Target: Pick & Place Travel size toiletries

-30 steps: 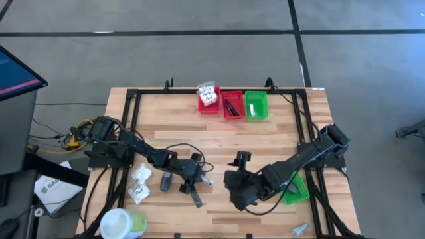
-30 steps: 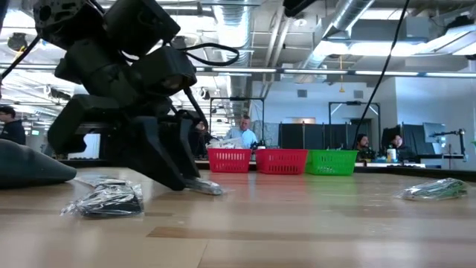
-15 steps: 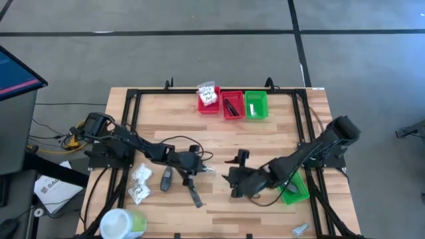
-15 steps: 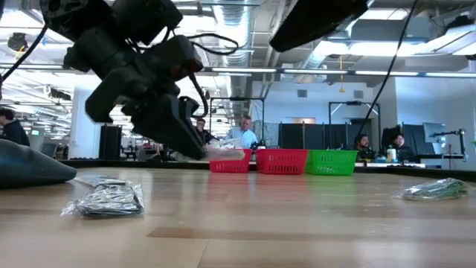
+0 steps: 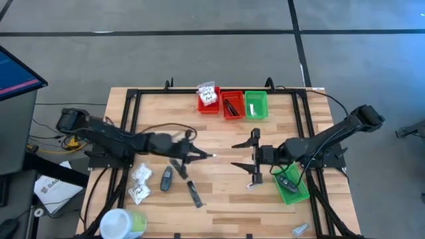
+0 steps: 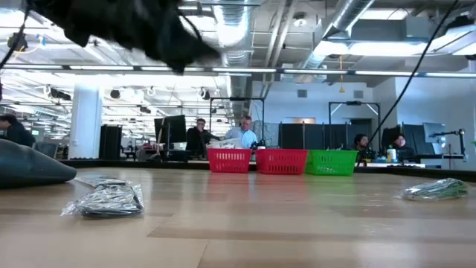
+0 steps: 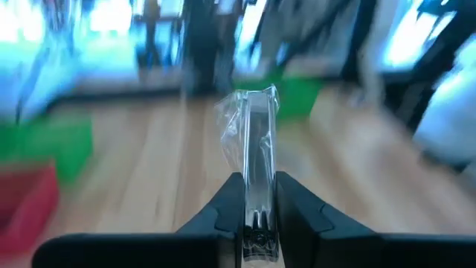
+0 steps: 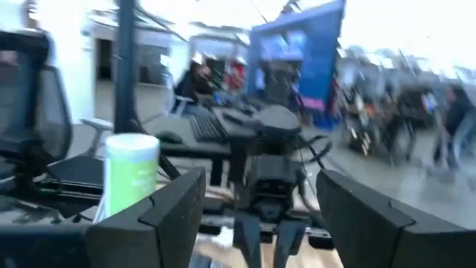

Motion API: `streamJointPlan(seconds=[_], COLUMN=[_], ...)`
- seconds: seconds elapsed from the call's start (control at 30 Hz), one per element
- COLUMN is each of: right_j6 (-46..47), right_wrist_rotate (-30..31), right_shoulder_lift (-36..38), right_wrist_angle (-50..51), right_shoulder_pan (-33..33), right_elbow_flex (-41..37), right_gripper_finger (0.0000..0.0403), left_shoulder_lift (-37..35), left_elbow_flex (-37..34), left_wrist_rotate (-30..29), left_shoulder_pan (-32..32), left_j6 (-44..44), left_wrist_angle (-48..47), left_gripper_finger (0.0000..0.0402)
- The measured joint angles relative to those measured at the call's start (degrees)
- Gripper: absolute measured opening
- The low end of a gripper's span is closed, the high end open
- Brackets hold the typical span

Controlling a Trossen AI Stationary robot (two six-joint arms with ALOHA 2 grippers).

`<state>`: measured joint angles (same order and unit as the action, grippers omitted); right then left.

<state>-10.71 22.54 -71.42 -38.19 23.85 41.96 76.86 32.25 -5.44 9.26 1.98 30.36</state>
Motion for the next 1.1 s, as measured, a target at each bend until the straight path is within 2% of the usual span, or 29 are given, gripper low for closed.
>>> streamJointPlan(seconds=[0.13,0.27,0.37,0.53,0.77,1.0,1.1], right_j6=[-7.6,-13.5,-12.2,-7.5,-7.2,-7.6,-7.0], right_wrist_rotate=[-2.6,-3.3,-2.0,-1.8,-1.9,-1.9,-1.9], right_shoulder_lift=[-0.1,-1.7,-4.6,-11.8,-22.7,-28.9,-30.5], right_wrist_angle=[-1.6,-1.2,-4.6,-4.8,-2.2,-2.8,-2.8], right_shoulder_pan=[0.5,0.9,0.0,-3.3,-5.4,-5.7,-5.7], right_elbow_flex=[2.6,6.6,11.5,17.7,22.9,28.9,30.4], right_gripper_finger=[0.0248,0.0248,0.0248,0.0248,0.0248,0.0248,0.0248], left_shoulder_lift=[-8.4,-15.2,-18.1,-19.4,-19.4,-19.4,-19.0], left_elbow_flex=[-4.1,-5.6,-5.6,-5.8,-5.8,-5.8,-5.8], left_wrist_rotate=[4.1,7.8,10.2,11.1,11.3,9.6,7.2], left_shoulder_pan=[-0.3,-0.4,-0.1,2.4,5.0,5.1,5.1], left_j6=[1.1,2.1,2.1,2.6,3.7,5.2,5.9], left_wrist_angle=[9.3,14.1,16.0,16.1,17.3,17.8,18.0], left_gripper_finger=[0.0041,0.0041,0.0041,0.0041,0.0041,0.0041,0.0041])
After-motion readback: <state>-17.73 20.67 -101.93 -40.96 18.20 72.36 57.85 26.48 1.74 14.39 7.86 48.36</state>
